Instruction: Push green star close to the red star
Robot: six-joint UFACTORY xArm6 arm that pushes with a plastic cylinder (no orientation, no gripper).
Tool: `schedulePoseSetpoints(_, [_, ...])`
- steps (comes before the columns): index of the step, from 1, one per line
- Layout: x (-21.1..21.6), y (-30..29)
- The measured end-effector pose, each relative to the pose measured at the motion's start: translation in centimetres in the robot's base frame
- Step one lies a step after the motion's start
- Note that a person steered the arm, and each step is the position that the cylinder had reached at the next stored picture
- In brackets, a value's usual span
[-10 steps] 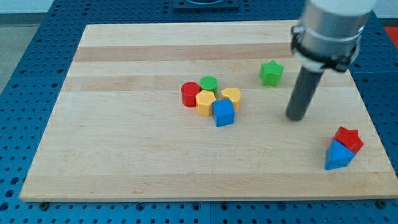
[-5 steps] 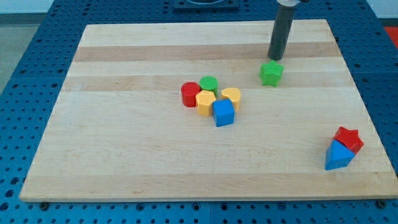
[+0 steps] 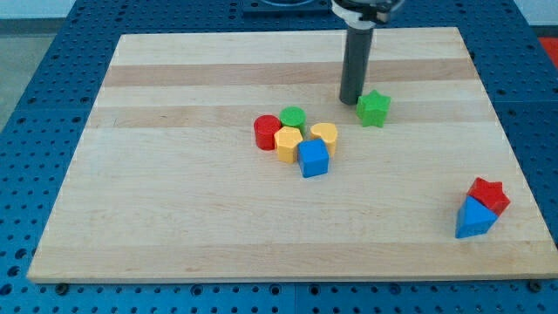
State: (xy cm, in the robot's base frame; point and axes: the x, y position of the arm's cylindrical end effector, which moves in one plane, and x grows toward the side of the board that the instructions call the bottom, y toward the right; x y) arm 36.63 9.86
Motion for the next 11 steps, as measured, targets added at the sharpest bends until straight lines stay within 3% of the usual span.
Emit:
schedulePoseSetpoints(2, [0.5, 6.2])
schedulePoseSetpoints(4, [1.0, 0.8])
schedulePoseSetpoints(6, [4.1, 3.2])
schedulePoseSetpoints(7, [1.5, 1.1])
schedulePoseSetpoints(8, [0.7, 3.3])
schedulePoseSetpoints(11, [7.1, 6.1])
